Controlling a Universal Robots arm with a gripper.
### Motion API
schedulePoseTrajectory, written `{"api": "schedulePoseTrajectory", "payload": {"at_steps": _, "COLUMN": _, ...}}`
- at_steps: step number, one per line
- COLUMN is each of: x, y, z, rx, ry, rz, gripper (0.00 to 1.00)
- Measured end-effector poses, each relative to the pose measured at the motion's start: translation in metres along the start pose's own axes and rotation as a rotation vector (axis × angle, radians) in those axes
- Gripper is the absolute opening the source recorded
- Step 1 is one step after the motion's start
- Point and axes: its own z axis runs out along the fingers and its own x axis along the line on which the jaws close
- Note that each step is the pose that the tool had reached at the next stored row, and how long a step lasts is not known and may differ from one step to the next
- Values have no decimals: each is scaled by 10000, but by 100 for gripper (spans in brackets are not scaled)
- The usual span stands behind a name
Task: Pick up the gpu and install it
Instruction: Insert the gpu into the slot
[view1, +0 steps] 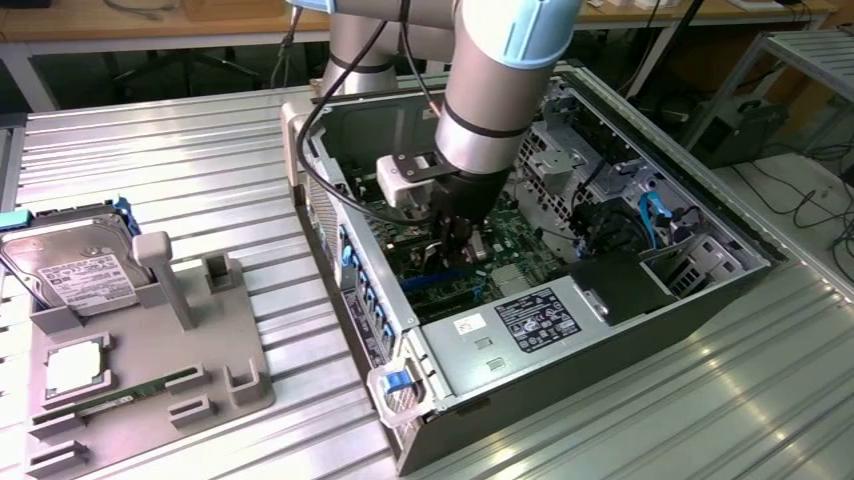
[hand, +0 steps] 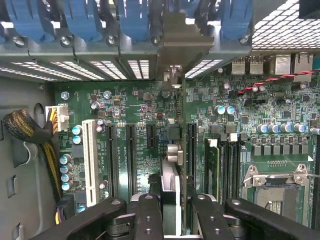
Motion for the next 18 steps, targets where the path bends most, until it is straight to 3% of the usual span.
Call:
{"api": "schedulePoseTrajectory", "payload": {"at_steps": 1, "x": 1, "y": -18, "z": 6, "rx": -105, "ry": -15, "rz": 4, "gripper": 28}}
{"api": "schedulePoseTrajectory", "payload": {"at_steps": 18, "x": 2, "y": -24, "z": 53, "rx": -119, "ry": -19, "rz": 5, "gripper": 28}}
